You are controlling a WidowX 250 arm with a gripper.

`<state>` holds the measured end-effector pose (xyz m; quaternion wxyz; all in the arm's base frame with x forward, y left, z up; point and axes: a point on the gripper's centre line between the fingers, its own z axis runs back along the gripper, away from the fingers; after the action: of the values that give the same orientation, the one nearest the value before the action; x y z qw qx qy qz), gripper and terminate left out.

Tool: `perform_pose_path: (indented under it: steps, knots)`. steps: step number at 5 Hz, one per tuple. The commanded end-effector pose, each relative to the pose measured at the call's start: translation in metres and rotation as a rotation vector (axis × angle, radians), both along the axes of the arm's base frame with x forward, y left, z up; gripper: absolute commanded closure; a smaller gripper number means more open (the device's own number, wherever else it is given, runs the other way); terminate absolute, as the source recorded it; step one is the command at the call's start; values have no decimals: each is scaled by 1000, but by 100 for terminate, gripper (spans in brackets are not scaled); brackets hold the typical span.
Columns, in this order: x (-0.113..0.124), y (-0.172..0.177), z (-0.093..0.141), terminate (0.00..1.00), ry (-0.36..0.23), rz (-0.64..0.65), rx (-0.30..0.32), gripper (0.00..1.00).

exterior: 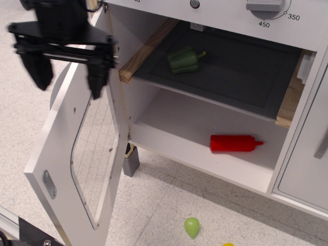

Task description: Close oven

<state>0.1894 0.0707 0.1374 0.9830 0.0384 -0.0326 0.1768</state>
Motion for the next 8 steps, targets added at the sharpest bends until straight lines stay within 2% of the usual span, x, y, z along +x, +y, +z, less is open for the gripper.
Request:
perform_pose_path:
  steps: [1,3,4,5,6,7,8]
  knots:
    - [-13,16,3,0,-38,31,-15,0]
    - [-16,9,-33,0,-22,76,20,0]
    - [-12,-2,-44,0,-34,100,-35,0]
    - [-3,-21,-50,0,-39,117,-52,0]
    - [14,-45,-47,0,-61,170,-109,0]
    - [43,-70,-41,0,-112,276,-132,0]
    - [76,-88,-34,0,-118,379,-172,0]
